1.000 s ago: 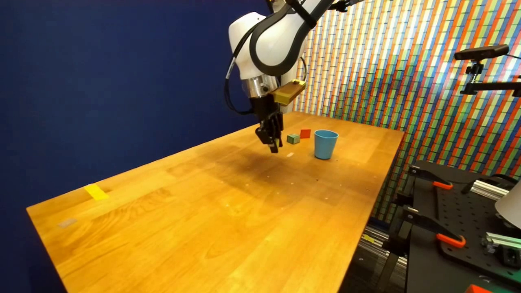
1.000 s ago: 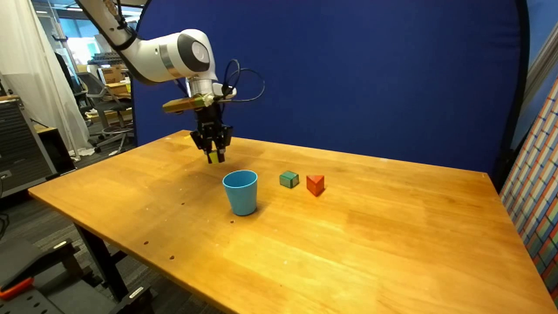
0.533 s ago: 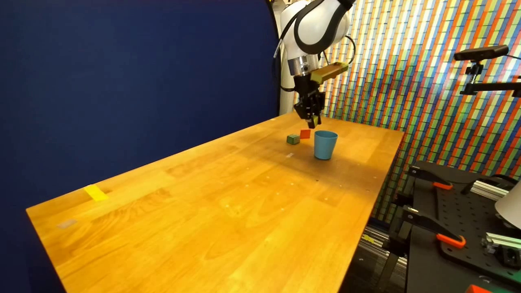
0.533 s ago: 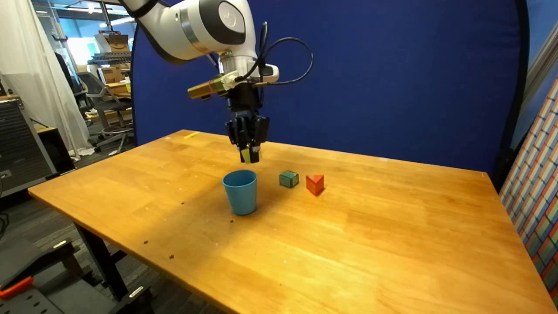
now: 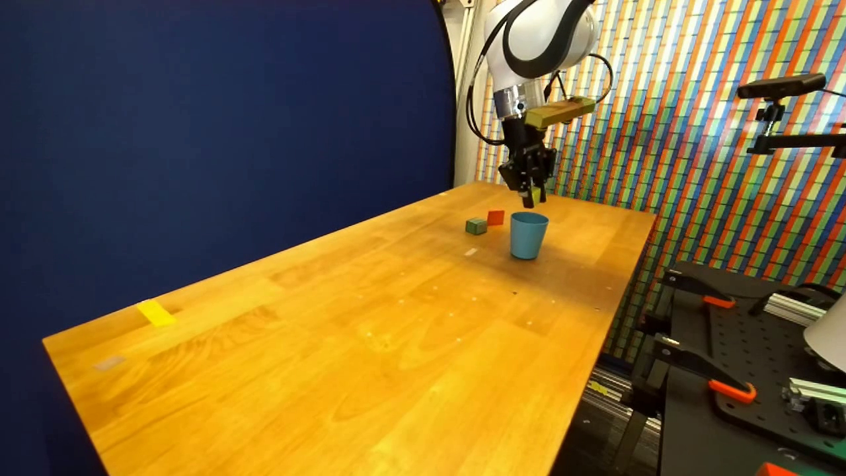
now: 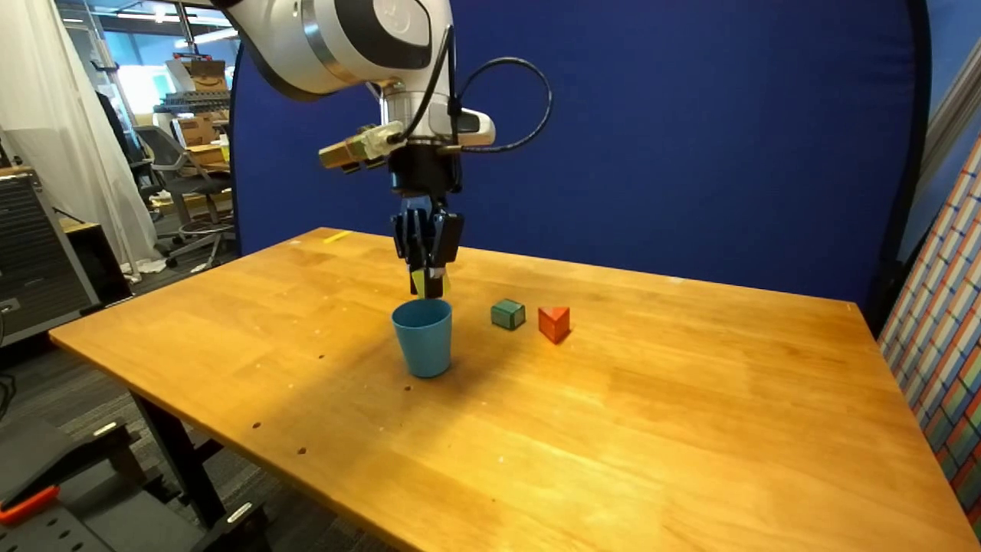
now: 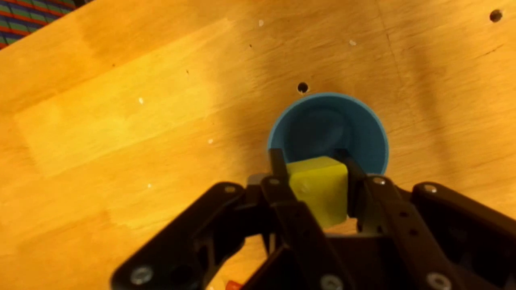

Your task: Pick up the yellow block and put it in the cup

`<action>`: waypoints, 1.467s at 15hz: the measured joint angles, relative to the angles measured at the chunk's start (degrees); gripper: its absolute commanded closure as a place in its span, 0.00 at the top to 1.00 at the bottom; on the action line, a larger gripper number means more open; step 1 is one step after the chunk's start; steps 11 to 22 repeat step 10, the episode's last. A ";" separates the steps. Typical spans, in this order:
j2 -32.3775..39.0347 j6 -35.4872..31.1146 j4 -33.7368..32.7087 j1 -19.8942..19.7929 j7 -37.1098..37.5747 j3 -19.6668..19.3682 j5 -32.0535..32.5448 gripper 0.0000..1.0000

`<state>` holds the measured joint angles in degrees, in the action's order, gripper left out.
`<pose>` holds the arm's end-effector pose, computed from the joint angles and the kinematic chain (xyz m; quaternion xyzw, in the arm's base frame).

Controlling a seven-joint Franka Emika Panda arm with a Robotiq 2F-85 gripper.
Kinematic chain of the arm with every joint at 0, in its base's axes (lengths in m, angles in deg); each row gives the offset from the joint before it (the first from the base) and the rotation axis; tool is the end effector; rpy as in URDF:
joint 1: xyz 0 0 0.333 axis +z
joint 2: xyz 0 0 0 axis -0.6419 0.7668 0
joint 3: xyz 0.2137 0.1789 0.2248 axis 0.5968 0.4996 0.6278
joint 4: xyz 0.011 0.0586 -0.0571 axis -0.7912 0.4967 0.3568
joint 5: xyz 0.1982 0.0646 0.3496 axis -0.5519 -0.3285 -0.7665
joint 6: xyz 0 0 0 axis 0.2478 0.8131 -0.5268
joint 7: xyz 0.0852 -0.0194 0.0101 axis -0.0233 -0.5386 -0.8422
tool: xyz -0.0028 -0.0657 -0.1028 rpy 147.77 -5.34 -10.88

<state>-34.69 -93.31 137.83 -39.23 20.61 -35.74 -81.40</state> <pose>0.5428 -0.0797 0.2553 0.9734 -0.1785 -0.1200 0.0792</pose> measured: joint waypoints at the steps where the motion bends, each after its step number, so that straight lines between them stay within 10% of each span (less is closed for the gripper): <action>1: 0.08 -0.26 0.75 -0.04 0.01 0.01 -0.62 0.59; 8: 0.97 -2.17 2.43 -0.05 0.05 0.31 -1.32 1.00; 9: 0.96 -2.18 2.38 -0.05 0.03 0.36 -1.57 0.88; 22: 0.96 -2.15 2.35 -0.11 -0.27 0.50 -2.56 0.95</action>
